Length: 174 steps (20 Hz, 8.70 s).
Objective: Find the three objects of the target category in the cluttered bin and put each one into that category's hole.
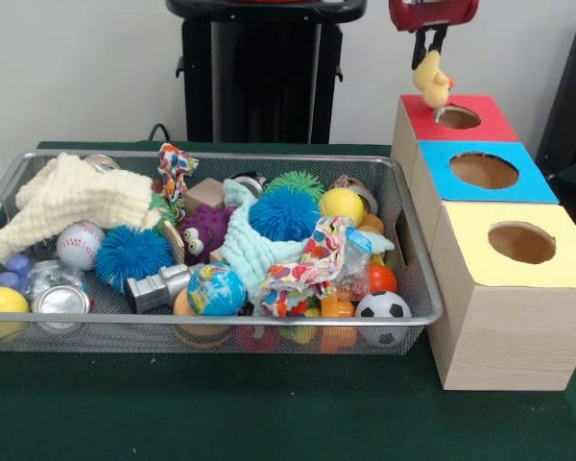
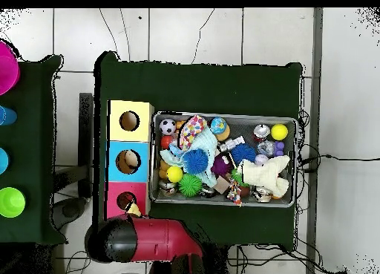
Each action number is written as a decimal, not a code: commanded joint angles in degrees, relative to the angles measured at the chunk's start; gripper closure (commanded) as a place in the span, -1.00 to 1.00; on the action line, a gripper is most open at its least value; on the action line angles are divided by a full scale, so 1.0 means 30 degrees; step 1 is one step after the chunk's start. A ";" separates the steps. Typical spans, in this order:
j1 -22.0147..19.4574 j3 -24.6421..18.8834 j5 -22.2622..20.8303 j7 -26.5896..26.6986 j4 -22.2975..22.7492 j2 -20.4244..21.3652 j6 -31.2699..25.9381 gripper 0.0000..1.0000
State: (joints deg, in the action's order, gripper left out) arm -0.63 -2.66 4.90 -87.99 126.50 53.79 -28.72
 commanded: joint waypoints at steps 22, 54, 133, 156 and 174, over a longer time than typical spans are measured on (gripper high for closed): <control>0.3580 0.1312 0.0829 -0.5566 -0.0939 -0.2099 0.1959 1.00; 0.3754 0.1432 0.2478 -0.4918 -0.1933 -0.1732 0.1124 -1.00; 0.4228 0.2889 0.2138 -0.7973 0.0679 0.5099 -0.4366 -1.00; -0.0567 -0.0003 0.1656 -0.3977 -0.1403 -0.5354 0.5354 -1.00; -0.1310 -0.1373 0.1451 -0.6941 -0.1994 -1.0079 1.2957 -1.00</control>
State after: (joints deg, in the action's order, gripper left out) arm -1.67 0.82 11.88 -95.76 127.41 46.80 -15.29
